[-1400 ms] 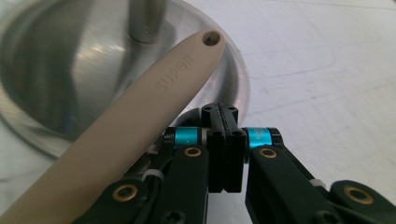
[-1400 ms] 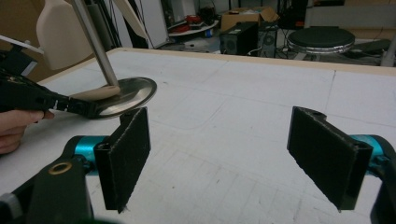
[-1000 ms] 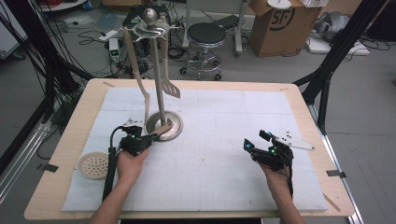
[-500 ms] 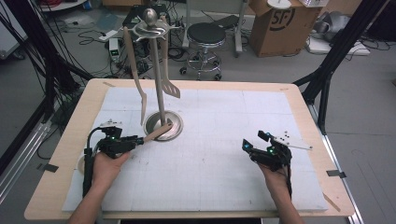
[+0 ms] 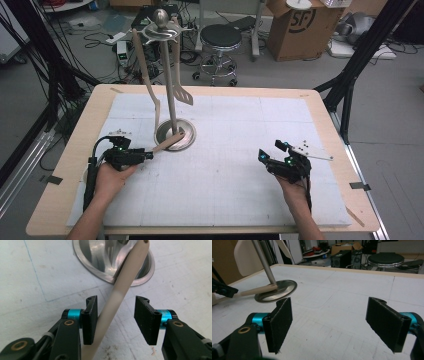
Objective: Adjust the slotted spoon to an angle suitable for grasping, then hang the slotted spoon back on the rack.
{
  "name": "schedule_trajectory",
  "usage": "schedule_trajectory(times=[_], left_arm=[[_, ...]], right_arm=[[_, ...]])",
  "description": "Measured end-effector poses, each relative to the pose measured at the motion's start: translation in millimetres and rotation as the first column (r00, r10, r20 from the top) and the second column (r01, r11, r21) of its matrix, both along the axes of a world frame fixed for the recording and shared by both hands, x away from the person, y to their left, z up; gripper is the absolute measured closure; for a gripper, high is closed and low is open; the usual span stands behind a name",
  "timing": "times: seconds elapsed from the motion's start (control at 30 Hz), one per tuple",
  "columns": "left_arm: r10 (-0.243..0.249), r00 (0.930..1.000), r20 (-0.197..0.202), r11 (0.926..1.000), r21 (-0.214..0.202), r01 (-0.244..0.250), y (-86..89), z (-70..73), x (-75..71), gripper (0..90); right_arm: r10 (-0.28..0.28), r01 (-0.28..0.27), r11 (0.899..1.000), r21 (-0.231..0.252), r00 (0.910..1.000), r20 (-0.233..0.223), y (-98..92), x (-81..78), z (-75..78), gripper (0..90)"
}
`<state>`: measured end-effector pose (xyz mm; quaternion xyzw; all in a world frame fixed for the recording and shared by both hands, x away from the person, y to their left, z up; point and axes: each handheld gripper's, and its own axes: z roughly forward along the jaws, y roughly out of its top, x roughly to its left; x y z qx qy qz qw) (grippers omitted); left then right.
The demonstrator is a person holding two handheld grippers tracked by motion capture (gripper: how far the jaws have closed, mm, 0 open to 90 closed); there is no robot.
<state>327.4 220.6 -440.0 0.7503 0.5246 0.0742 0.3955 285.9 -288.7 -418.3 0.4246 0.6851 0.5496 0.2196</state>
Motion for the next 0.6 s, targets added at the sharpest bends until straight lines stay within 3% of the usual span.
schedule_trajectory(times=[0.2, 0.27, 0.37, 0.5, 0.6], left_arm=[[0.001, 0.9999, -0.016, 0.9978, 0.067, 0.0, -5.5, -5.0, 1.2, 54.4], [-0.005, 0.9998, -0.02, 0.994, 0.109, 0.007, -8.1, -7.3, 1.8, 55.1], [0.0, 1.0, -0.006, 0.9902, 0.139, 0.001, -10.5, -7.5, 1.4, 57.2], [-0.029, 0.9993, 0.022, 0.9811, 0.192, 0.024, -14.0, -6.7, -1.9, 62.3], [-0.057, 0.9983, 0.014, 0.9762, 0.21, 0.052, -18.6, -4.6, -5.7, 66.6]], right_arm=[[-0.001, 0.001, 1.0, -0.001, 1.0, -0.001, -0.3, -0.3, 0.0, 20.4], [0.0, 0.0, 1.0, 0.001, 1.0, -0.003, -0.2, -0.1, -0.2, 20.4], [-0.001, 0.001, 1.0, 0.001, 1.0, -0.003, 0.1, 0.1, -0.3, 20.4], [-0.001, 0.001, 1.0, 0.001, 1.0, -0.008, 0.1, 0.5, -0.8, 20.4], [-0.001, 0.001, 1.0, 0.003, 0.9999, -0.01, -0.3, 0.6, -0.8, 20.4]])
